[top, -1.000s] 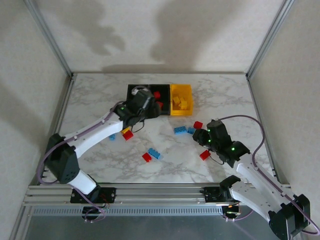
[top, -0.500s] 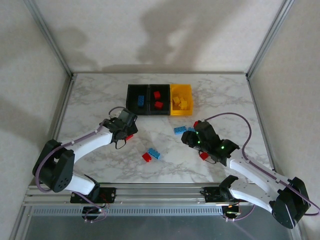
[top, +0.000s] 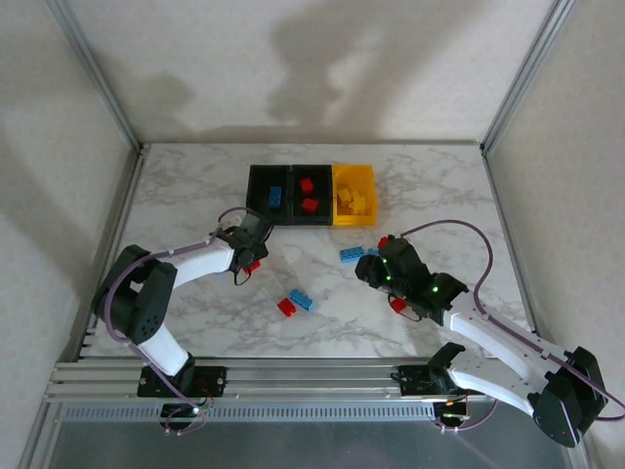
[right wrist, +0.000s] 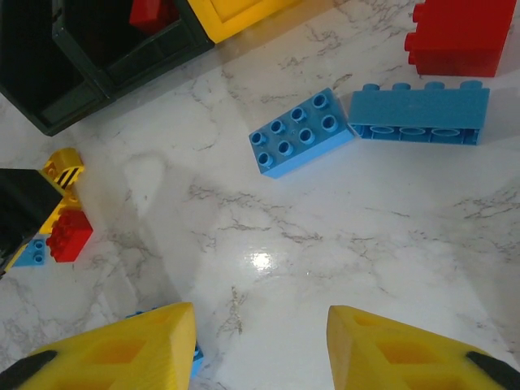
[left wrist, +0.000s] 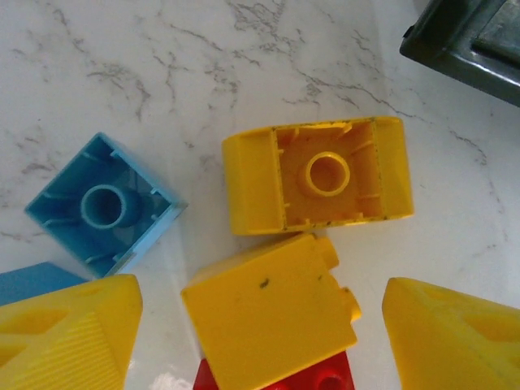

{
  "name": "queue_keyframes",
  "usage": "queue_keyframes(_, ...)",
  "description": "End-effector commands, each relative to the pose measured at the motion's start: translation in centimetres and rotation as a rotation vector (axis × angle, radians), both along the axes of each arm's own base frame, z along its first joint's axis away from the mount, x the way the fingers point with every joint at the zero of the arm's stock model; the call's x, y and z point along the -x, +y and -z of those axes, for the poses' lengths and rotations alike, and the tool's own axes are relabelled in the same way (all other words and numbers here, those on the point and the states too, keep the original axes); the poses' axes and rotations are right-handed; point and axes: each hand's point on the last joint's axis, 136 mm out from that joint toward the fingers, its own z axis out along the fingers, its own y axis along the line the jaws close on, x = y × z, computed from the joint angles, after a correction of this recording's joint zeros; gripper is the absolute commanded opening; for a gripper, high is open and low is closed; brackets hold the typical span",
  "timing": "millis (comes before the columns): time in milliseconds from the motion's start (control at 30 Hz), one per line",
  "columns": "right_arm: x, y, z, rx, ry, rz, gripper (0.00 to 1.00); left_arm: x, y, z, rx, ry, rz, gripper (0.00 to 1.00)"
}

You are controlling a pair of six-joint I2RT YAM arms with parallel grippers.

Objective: Sort the legos into containers by color
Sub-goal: Pick up the lego from the center of the table.

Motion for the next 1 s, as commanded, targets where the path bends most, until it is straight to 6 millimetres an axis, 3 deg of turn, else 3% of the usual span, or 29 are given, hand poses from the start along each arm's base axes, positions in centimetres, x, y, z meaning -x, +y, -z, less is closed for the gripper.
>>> queue_keyframes(0, -0.4, -0.2, -1.8, -0.005, -0.036, 0.028, 0.46, -1.6, 0.3, -0.8, -0.031, -0.041, -0.007, 0.72)
queue_keyframes(67, -0.5, -0.3, -2.0, -0.004, -0.038, 0.032, 0.46, -1.8, 0.3, -0.3, -0.033, -0.026, -0.001, 0.63)
queue_keyframes(233, -0.4, -0.7, -2.2, -0.001, -0.043, 0.049, 0.46, -1.7, 0.2, 0.0, -0.033, -0.010, 0.007, 0.54)
queue_keyframes(400, -0.4, -0.7, -1.9, 0.000, -0.044, 0.052, 0.46, -1.2, -0.1, 0.6, -0.024, 0.024, 0.038, 0.49)
queue_keyframes(667, -0.8, -0.3, -2.0, 0.009, -0.047, 0.041, 0.46, -1.0, 0.0, 1.4, -0.039, 0.046, 0.044, 0.54)
queue_keyframes(833, -0.6, -0.7, -1.6, 0.014, -0.042, 0.049, 0.46, -1.2, -0.1, 1.2, -0.046, 0.049, 0.054, 0.38)
queue_keyframes(967, -0.5, -0.9, -1.7, 0.012, -0.047, 0.056, 0.46, -1.1, 0.0, -0.1, -0.046, 0.035, 0.054, 0.35)
